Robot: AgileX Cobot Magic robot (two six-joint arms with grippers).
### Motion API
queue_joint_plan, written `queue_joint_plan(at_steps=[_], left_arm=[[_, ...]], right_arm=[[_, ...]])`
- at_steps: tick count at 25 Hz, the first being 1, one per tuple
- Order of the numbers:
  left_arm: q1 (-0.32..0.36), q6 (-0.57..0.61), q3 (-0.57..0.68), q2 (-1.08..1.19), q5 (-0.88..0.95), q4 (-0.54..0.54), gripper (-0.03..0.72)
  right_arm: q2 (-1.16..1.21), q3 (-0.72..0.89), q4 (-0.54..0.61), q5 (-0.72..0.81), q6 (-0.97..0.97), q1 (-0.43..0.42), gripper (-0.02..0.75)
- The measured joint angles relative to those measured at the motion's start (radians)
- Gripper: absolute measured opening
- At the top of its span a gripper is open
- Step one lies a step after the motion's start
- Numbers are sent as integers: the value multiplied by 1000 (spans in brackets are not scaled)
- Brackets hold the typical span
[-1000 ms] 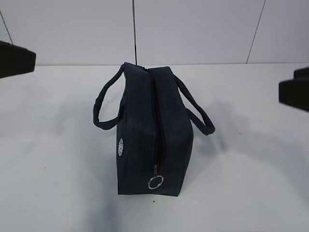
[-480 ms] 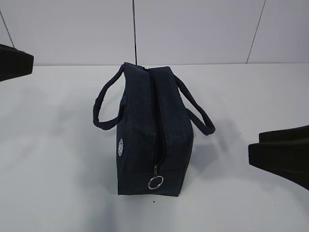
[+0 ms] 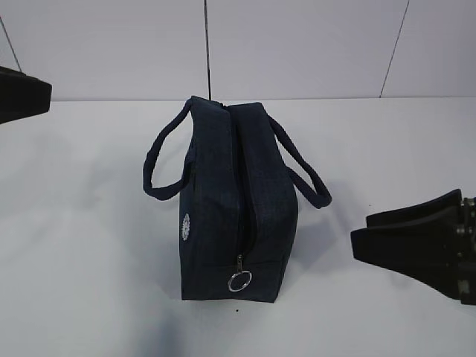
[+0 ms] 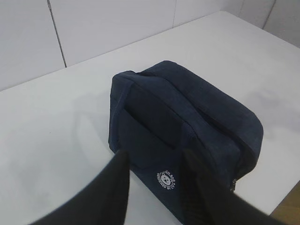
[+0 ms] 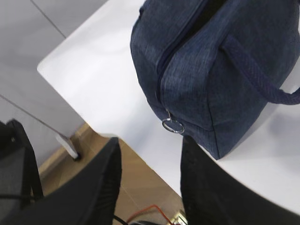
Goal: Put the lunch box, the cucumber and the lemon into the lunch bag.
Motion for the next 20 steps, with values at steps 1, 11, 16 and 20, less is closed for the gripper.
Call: queue_joint_plan(at_steps=[1, 11, 16, 20], left_arm=[[0, 0, 0, 0, 0, 0, 238], [0, 0, 0, 0, 0, 0, 238], [0, 0, 0, 12, -1, 0, 238], [0, 0, 0, 13, -3, 0, 238]], right_arm=[[17, 0, 0, 7, -21, 0, 316], [241, -7, 34, 64, -133, 0, 330], [377, -47, 66, 159, -202, 2, 365], [485, -70, 107, 263, -323, 2, 372]])
